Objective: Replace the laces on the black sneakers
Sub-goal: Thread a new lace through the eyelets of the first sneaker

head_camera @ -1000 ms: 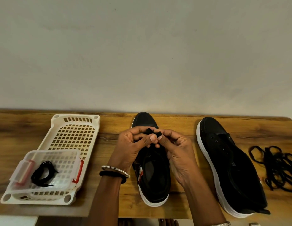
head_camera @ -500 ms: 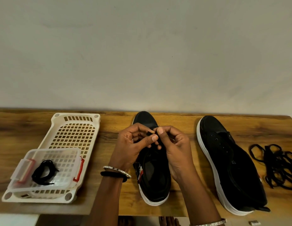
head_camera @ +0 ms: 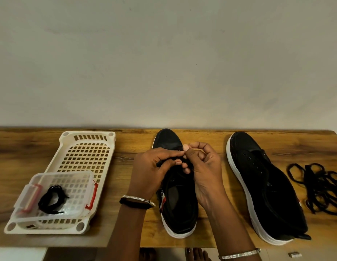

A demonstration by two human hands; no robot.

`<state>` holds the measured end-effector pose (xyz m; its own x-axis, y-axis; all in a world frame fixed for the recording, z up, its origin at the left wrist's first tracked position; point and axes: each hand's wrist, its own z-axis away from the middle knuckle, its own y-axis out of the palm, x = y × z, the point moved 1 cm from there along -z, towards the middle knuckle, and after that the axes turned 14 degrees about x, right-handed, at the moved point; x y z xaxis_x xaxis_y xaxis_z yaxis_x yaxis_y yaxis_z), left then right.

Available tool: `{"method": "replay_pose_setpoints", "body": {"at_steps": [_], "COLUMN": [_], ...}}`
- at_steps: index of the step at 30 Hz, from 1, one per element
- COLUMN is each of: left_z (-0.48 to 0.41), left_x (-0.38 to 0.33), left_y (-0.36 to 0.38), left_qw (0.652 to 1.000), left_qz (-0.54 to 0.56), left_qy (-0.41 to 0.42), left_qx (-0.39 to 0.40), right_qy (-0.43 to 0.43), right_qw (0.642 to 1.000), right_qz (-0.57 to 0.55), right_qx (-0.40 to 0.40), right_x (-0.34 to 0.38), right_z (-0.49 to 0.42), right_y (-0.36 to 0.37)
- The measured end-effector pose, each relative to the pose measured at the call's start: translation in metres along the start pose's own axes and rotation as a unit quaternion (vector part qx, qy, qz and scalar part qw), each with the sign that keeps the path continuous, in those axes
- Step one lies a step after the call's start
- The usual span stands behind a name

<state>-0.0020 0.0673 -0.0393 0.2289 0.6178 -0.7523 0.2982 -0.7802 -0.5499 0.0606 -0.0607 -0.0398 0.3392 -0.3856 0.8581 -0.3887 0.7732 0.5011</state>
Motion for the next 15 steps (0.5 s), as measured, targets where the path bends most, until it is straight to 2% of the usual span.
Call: {"method": "replay_pose_setpoints", "body": {"at_steps": [4,7,9,11,13,15], "left_z": [0.0,-0.002,-0.002,-0.002,-0.001,-0.001], "left_x": [0.006,0.008,0.006,0.007,0.006,0.001], "left_y": [0.005,0.009,0.007,0.003,-0.003,-0.009], "left_qw": [0.983,0.983,0.988,0.989,0.972,0.949], "left_qz": [-0.181,-0.176,-0.128,-0.031,0.1,0.206], "left_qy": [-0.011,-0.053,-0.076,-0.1,-0.141,-0.175], "left_qx": [0.002,0.025,0.051,0.101,0.158,0.165], "right_qy": [0.023,0.022,0.021,0.019,0.013,0.007], "right_qw": [0.995,0.989,0.983,0.972,0.964,0.959], "right_qz": [-0.072,-0.056,0.008,0.076,0.116,0.155], "right_qx": [0.062,0.138,0.184,0.223,0.238,0.237], "right_x": [0.006,0.009,0.011,0.013,0.015,0.015], "right_z": [0.0,0.002,0.004,0.006,0.005,0.004], "right_y": [-0.003,-0.01,-0.014,-0.018,-0.021,-0.023]}}
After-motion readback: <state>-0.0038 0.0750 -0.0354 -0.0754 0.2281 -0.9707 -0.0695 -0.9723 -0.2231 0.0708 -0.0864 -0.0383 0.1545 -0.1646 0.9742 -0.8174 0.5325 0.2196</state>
